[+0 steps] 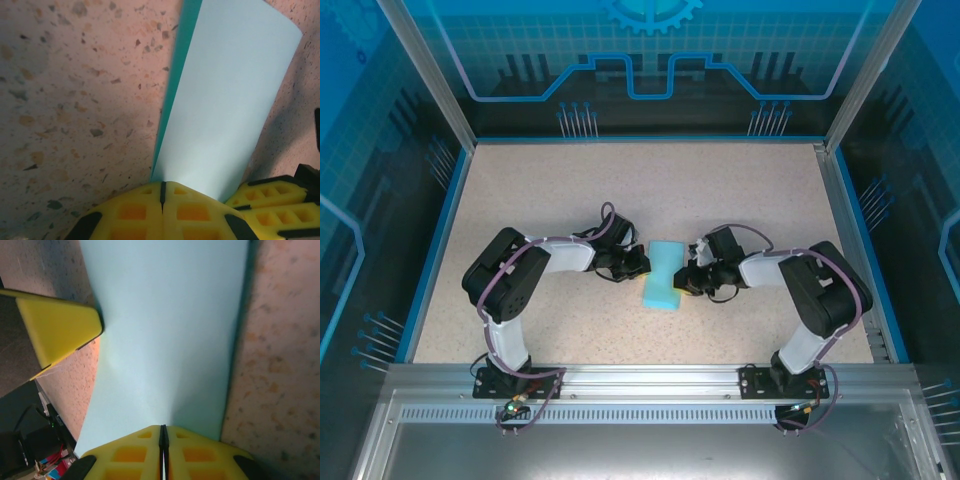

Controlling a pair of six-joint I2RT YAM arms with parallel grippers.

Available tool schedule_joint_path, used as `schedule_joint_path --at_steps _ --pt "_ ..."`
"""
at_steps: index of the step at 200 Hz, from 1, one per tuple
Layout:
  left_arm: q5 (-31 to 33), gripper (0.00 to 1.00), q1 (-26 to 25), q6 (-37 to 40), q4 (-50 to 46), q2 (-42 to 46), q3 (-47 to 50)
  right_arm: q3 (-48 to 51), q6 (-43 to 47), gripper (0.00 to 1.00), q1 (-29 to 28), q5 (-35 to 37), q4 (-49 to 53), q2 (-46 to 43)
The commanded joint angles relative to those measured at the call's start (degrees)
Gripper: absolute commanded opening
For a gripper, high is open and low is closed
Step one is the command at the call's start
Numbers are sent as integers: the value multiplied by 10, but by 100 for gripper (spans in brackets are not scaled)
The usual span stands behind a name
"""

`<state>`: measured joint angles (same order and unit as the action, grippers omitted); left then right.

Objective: Fold a paper plane with a square sheet of paper (pick it up from the middle)
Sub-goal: First fold in half a square sheet of paper at the center of the table.

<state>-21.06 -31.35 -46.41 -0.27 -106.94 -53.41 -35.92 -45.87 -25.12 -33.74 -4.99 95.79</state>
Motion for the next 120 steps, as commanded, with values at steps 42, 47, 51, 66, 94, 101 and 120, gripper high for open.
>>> schedule_joint_path --at_steps 42,47,51,66,94,101,120 --pt "87 0 -3 -8 -86 -54 40 0 20 12 -36 -7 42 -19" --pt "87 0 -3 -8 -85 -54 41 3 19 12 -38 -6 41 -16" --pt "87 0 -3 -8 -85 -54 41 5 18 12 -37 -4 40 -15" --pt "86 0 -3 -9 -84 -55 42 14 17 12 -38 -2 33 -7" --pt "87 0 -3 -9 -83 -55 43 24 20 11 -38 3 27 11" --pt "88 0 -3 -9 -84 -55 43 25 20 11 -38 7 27 11" --pt "88 0 -2 -9 -84 -55 43 25 19 11 -40 8 28 -8"
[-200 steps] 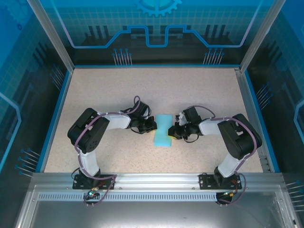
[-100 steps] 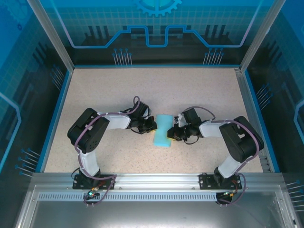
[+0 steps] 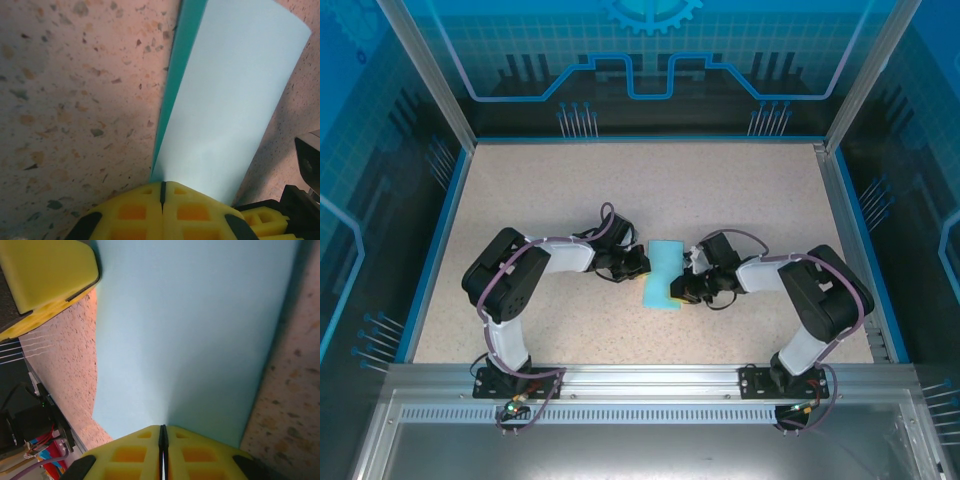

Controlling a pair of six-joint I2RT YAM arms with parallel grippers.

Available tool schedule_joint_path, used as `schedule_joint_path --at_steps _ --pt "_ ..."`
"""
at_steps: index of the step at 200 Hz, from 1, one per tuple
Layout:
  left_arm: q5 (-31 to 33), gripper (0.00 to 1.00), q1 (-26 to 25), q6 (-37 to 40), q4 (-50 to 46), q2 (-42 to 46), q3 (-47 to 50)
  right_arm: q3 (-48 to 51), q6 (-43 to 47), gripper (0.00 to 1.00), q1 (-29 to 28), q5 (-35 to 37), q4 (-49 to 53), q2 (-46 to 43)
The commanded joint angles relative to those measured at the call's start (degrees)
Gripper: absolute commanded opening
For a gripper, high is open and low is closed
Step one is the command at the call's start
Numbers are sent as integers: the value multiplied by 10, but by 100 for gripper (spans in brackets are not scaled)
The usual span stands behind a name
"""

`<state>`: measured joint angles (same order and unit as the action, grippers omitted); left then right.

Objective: Fold a paper plane with a square sheet of paper (pick it up from the middle)
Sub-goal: First fold in half a square sheet of paper at the center of the table.

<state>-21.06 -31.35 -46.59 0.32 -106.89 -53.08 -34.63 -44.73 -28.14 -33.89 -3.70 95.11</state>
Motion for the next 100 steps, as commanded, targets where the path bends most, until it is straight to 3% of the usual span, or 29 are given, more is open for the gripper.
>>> schedule_joint_path --at_steps 1,35,100 --pt "88 0 -3 -7 -89 -55 39 12 8 11 -9 10 15 -3" --pt "89 0 -3 -9 -90 -55 39 11 16 11 -17 9 29 -37" --pt "90 0 -2 -7 -92 -55 37 43 20 11 -21 17 38 -7"
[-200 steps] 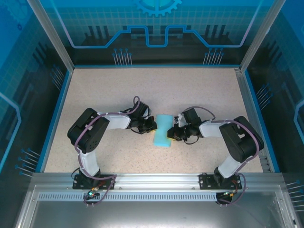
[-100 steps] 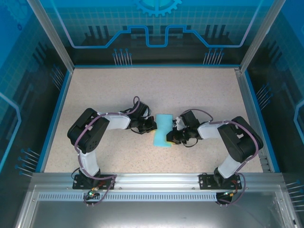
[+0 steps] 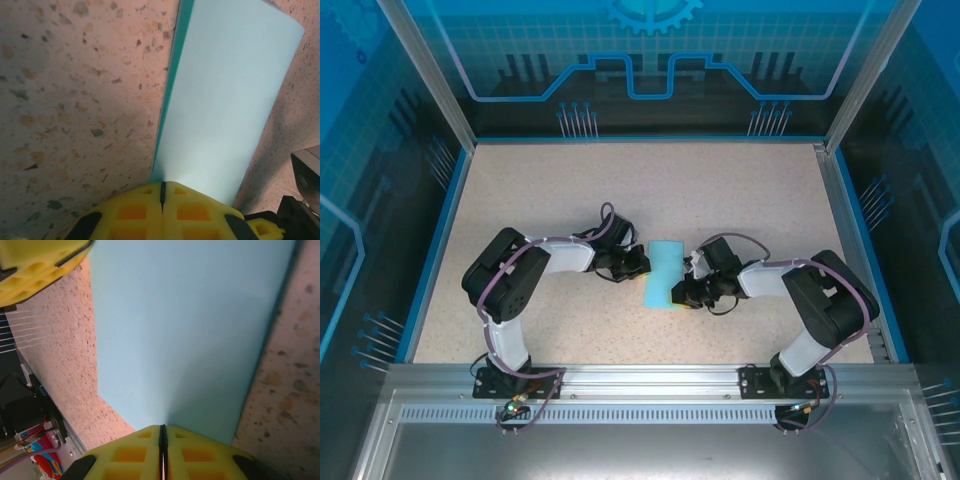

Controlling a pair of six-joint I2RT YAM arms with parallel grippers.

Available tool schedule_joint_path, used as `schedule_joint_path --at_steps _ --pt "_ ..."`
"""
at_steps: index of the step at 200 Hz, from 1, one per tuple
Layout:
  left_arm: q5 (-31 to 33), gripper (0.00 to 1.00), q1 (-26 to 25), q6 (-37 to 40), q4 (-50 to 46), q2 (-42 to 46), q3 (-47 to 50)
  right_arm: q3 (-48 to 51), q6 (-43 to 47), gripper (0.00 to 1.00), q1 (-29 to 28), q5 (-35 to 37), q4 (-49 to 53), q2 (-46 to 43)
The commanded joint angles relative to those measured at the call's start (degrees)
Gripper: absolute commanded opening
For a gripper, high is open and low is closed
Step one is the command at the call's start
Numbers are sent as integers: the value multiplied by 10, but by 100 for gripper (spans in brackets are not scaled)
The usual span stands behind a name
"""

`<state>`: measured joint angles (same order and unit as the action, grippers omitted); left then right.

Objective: Fold a paper plane with a square sheet of paper (pick it up from the middle)
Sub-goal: First fold in half a square sheet of paper at the center of the table.

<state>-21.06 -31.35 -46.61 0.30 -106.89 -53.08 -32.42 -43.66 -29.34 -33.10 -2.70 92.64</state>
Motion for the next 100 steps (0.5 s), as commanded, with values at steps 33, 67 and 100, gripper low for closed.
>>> schedule_joint_path --at_steps 33,67,100 --pt "91 0 -3 -7 -94 -54 37 28 19 11 -8 3 48 -4" --pt "92 0 -3 -7 -93 -54 36 39 33 11 -4 25 83 -20" --pt "90 0 -3 -2 -94 -54 32 37 23 11 3 20 74 -41"
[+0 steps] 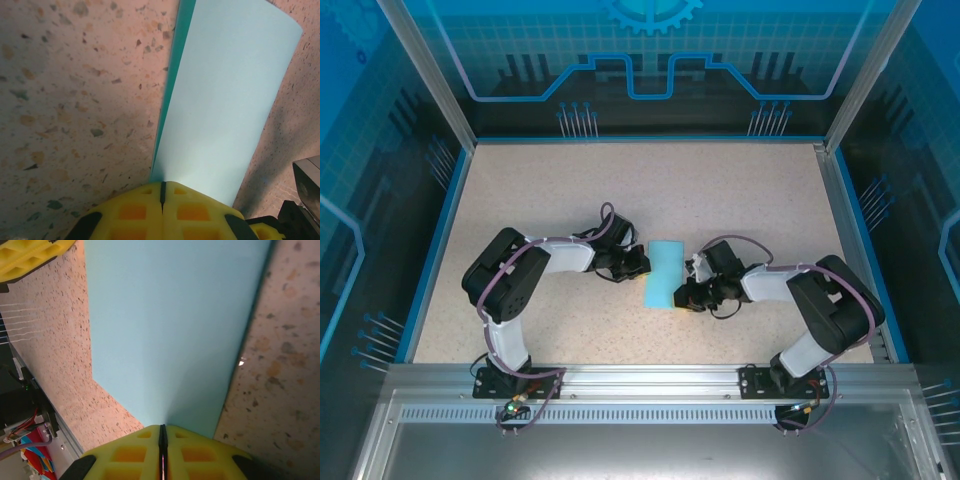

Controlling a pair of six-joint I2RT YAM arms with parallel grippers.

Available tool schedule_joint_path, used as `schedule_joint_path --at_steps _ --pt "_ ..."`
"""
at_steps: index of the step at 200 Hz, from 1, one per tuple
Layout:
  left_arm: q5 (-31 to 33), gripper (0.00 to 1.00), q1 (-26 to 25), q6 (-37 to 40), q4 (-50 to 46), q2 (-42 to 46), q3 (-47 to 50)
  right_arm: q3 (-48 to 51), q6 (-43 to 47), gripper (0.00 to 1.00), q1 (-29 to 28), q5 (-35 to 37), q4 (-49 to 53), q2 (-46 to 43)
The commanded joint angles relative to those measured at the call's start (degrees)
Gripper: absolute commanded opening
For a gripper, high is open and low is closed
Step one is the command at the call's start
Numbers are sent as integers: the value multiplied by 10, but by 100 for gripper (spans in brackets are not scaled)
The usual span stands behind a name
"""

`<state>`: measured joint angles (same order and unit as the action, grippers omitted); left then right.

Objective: Fold a paper plane with a square sheet of paper (pick it up from the middle)
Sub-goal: First fold in half a square sheet of paper at the center of the table.

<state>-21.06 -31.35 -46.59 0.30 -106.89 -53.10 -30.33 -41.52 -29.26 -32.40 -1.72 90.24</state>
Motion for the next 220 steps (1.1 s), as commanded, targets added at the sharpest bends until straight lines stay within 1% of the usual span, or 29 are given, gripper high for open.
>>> schedule_joint_path --at_steps 1,22,35,50,90,112,149,165,196,220 --pt "90 0 -2 -2 -93 -53 32 14 1 11 3 13 64 -19" --pt "84 0 -3 9 -88 -44 30 -21 0 11 3 27 82 -69" --pt "78 0 -3 20 -88 -36 24 -40 7 11 3 54 101 -91" --pt "70 0 -3 36 -90 -26 12 -60 19 11 1 87 133 -93" --pt "48 0 -4 72 -88 -11 -12 -105 34 11 -21 115 162 -32" --pt "45 0 -3 93 -92 -6 -19 -109 25 10 -36 129 154 0" --pt "27 0 -3 100 -79 4 -28 -105 -20 10 -72 150 143 25" --pt "21 3 -2 97 -73 16 -35 -112 -43 10 -88 160 145 33" --pt "38 8 7 85 -74 69 -31 -142 -95 10 -120 186 145 66" --pt "56 10 36 69 -81 116 0 -172 -142 10 -140 213 142 93"
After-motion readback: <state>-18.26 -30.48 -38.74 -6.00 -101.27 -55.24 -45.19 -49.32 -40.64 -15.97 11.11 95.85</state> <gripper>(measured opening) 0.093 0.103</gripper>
